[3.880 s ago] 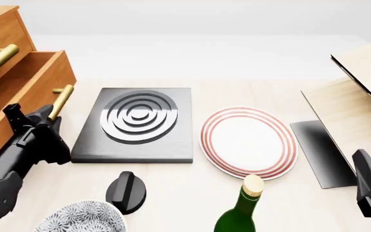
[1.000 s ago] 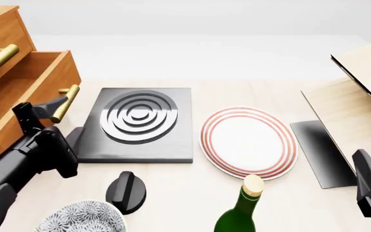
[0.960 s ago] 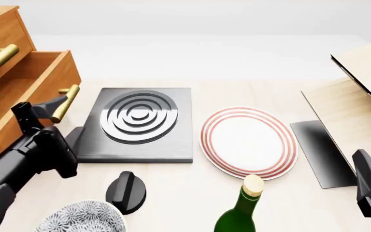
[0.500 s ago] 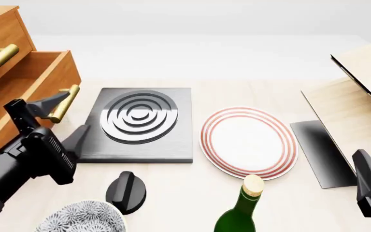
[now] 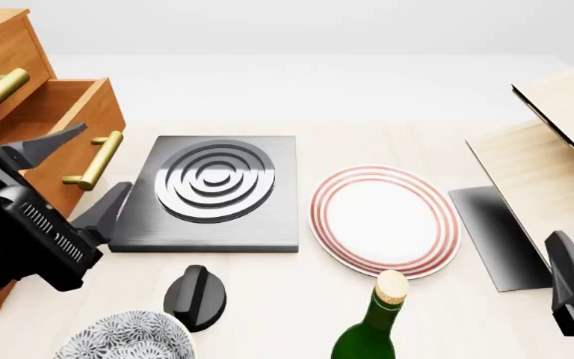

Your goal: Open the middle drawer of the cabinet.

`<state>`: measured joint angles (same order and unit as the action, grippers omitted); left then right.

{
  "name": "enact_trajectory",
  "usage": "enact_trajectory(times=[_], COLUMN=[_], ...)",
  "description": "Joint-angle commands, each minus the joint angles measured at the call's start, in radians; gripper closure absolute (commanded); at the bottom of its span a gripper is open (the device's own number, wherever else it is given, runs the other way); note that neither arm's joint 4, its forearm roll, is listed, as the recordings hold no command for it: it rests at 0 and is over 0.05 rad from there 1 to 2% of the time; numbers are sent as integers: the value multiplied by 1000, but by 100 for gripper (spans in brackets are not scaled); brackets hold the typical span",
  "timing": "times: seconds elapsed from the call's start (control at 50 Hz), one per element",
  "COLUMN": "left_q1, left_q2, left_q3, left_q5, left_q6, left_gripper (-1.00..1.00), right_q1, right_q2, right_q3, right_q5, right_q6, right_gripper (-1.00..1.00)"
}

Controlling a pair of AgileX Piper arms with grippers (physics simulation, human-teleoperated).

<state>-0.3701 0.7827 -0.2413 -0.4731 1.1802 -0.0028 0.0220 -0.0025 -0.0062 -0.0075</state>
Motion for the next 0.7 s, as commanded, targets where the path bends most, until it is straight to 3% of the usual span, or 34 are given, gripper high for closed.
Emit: enact_trajectory(times=[0.02,0.06,0.22,0.24,0.3,0.68,0.7], left_q1=[-21,-22,-9,1,-4,4,3], left_q2=[-136,-156,-215,-228,-244,-334,-329], left_q3=[-49,-76,-114,-151,-175,-268,-284], left_q5=[133,177,258,321,366,537,553], left_q6=[-106,-148,-200,-255,-288,-436,-471], left_gripper=[-100,-100,-100,-100,-100,-100,-100], right_q1=[0,1,0,1,1,1,1], right_q2=[-5,-4,-4,-5,-5,-5,-5], right_q3=[0,0,0,0,0,0,0], right_q5=[2,2,2,2,2,2,2], right_q6=[1,2,2,2,2,2,2], right_gripper=[-100,-100,-100,-100,-100,-100,-100])
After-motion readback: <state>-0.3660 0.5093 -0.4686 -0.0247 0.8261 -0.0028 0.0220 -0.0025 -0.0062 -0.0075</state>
